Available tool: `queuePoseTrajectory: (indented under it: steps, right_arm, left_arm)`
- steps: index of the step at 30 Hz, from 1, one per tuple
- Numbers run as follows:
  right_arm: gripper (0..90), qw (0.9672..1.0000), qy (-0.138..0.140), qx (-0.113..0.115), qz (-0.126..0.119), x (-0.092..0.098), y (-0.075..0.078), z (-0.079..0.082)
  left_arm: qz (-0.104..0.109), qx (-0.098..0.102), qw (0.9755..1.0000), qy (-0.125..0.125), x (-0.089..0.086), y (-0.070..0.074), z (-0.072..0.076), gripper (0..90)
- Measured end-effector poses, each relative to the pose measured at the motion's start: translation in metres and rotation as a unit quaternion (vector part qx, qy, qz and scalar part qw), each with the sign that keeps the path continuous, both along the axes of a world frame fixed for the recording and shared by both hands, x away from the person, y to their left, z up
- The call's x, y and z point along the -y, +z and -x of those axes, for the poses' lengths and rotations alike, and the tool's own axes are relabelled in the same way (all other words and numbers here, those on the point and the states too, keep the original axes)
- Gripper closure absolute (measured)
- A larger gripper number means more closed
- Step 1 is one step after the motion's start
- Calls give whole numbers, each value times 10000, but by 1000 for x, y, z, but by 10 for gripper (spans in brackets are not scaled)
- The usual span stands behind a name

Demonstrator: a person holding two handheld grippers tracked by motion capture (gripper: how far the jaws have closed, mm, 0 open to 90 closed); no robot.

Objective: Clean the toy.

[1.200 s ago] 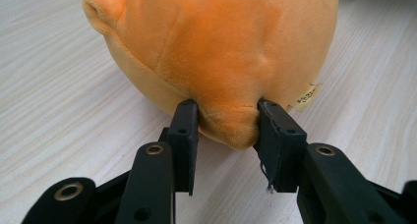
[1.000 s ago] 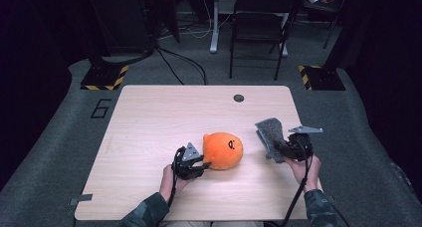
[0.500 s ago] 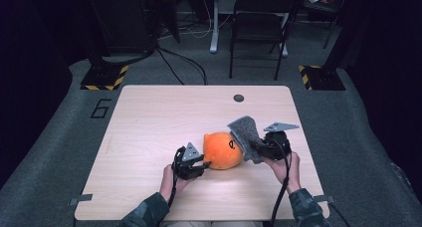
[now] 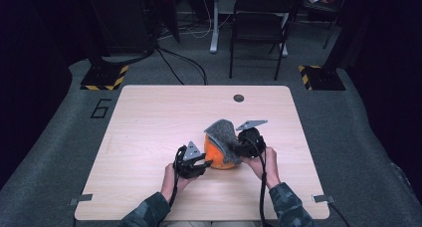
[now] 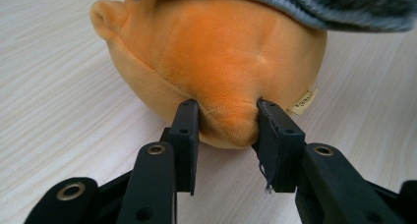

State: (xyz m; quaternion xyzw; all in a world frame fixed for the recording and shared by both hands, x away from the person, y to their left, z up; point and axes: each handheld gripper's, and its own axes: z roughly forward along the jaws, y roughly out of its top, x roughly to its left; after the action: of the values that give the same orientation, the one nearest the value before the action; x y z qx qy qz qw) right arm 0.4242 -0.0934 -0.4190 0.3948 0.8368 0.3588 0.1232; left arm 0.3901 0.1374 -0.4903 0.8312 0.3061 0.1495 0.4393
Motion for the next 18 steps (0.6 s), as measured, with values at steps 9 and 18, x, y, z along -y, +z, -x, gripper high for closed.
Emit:
queuePoseTrajectory:
  steps: [9, 18]
  right_arm:
    - [753, 9995, -264, 74, 122, 2, -11, -4]
    - [753, 9991, 53, 396, -134, -15, 10, 10]
  left_arm:
    - [3, 294, 9996, 7, 8, 0, 2, 708]
    - [42, 481, 9988, -124, 14, 7, 5, 748]
